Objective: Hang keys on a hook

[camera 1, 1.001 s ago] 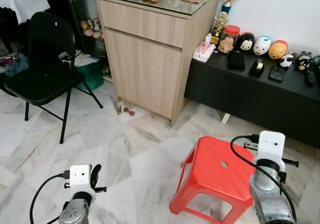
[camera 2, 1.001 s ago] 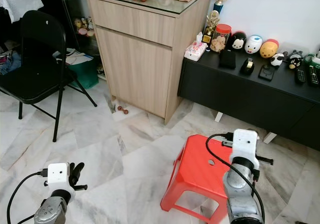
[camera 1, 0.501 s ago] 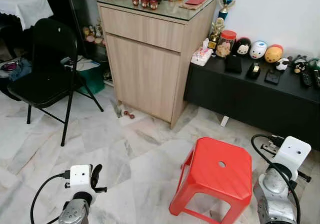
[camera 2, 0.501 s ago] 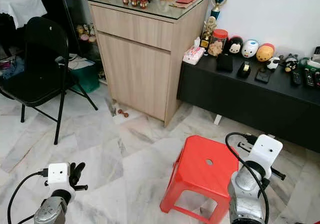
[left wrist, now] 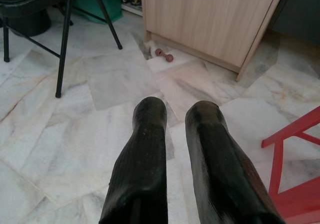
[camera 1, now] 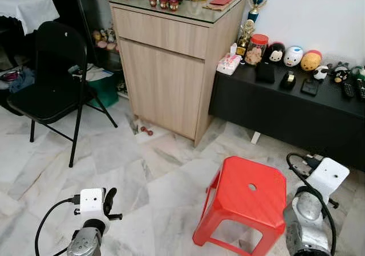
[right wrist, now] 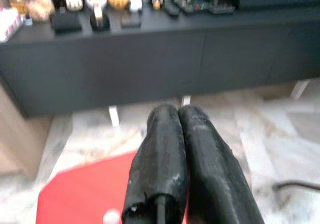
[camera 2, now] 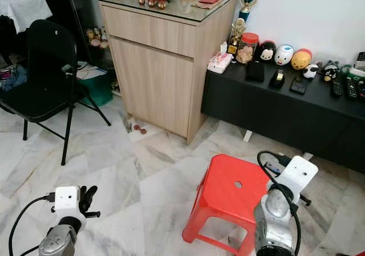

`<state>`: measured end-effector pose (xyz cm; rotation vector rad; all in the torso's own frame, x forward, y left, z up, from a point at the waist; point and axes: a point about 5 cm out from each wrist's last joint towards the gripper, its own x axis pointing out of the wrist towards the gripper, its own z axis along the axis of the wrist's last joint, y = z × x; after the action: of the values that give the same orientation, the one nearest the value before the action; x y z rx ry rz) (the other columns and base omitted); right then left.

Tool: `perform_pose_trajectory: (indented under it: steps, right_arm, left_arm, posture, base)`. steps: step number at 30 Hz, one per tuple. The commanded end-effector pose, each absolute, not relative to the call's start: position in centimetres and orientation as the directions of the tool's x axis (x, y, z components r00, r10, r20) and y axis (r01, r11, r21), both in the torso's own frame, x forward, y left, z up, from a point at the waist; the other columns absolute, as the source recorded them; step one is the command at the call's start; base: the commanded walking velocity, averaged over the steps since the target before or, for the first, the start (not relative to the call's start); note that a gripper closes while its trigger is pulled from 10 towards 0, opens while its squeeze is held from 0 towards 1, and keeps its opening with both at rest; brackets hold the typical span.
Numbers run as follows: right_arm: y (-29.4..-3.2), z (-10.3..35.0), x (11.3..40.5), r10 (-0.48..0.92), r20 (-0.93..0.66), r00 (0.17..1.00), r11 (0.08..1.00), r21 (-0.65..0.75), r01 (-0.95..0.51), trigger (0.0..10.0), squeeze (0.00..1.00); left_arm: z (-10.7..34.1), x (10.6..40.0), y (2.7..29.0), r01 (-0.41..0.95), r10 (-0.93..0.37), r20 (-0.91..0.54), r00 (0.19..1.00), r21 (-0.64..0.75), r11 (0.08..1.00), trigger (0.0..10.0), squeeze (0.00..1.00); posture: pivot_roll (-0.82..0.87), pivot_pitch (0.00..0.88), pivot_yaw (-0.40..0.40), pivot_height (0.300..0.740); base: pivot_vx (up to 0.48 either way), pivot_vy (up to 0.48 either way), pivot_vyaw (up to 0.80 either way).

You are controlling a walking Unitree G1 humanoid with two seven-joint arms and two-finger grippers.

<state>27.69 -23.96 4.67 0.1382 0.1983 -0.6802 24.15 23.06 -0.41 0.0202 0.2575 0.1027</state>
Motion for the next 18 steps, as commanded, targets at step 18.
perform_pose_trajectory:
  steps: [18]
  right_arm:
    - [-20.9,-2.2,26.1,-0.178,-0.529,0.829,0.978,0.000,0.210,10.0,0.00]
  left_arm:
    - [-3.0,22.4,23.0,-0.147,0.144,-0.410,0.901,0.024,0.989,10.0,0.00]
  posture:
    - [0.17,0.016,-0.074,0.740]
  base:
    - [0.000,0.000,0.00]
